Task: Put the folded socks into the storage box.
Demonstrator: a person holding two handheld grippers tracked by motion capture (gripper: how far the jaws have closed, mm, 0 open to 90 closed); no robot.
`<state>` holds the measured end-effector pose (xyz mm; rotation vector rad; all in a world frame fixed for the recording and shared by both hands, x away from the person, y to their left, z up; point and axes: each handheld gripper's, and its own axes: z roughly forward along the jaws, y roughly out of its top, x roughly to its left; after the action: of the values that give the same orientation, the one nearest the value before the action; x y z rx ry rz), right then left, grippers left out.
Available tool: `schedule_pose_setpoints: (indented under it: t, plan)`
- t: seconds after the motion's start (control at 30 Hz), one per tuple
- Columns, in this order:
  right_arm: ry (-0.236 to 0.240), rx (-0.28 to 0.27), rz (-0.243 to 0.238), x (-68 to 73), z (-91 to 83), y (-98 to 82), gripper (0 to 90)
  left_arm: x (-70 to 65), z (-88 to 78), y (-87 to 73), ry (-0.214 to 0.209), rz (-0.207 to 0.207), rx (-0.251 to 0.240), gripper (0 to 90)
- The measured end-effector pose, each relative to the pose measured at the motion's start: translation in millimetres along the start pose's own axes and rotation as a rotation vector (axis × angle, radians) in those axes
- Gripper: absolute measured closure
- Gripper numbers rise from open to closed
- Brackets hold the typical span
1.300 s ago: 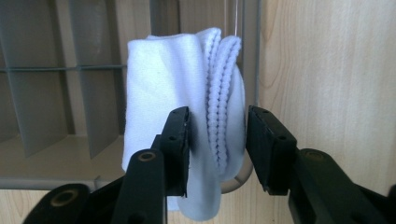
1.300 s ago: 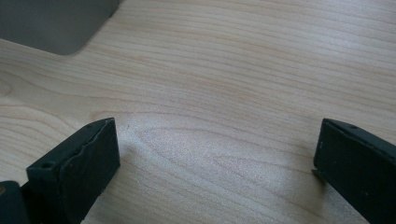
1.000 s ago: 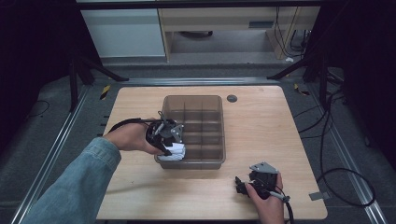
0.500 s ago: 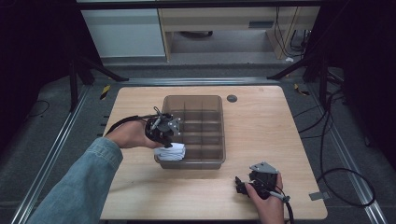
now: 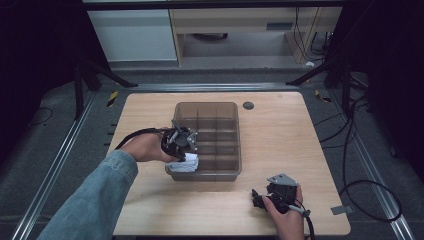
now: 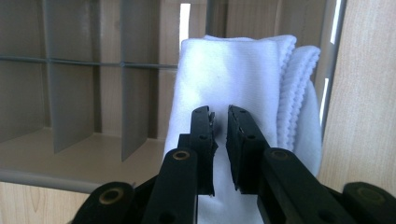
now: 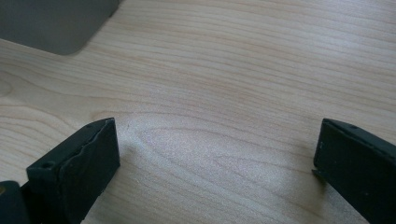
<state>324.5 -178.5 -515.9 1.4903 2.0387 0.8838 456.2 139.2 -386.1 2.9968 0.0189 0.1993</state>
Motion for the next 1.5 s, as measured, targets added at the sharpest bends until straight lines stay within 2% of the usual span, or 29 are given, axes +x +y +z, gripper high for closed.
schedule_pose_setpoints:
  t: [0.1,0.17,0.33,0.87,1.07,1.27,1.5]
  plan:
    - [0.0,0.0,0.0,0.0,0.0,0.0,0.6,-1.4,6.3,-0.1,-0.007,0.004,0.007,81.5]
    - [0.0,0.0,0.0,0.0,0.0,0.0,0.6,-2.8,11.6,-3.6,-0.017,-0.013,-0.001,84.0]
    - [0.0,0.0,0.0,0.0,0.0,0.0,0.6,-4.3,14.6,-6.9,-0.02,-0.022,-0.01,86.6]
    - [0.0,0.0,-0.001,0.0,0.0,-0.1,0.6,-12.3,33.5,-3.5,-0.031,-0.018,0.068,89.6]
    - [0.002,0.001,0.003,0.2,-0.3,0.1,0.6,-11.7,38.5,-7.1,-0.044,-0.033,0.049,89.7]
    - [0.002,0.001,0.003,0.2,-0.2,0.0,0.6,-13.8,47.2,-7.7,-0.052,-0.026,0.068,89.7]
    - [0.003,0.001,0.003,0.2,-0.3,0.1,0.6,-12.7,43.7,-9.4,-0.059,-0.023,0.053,89.6]
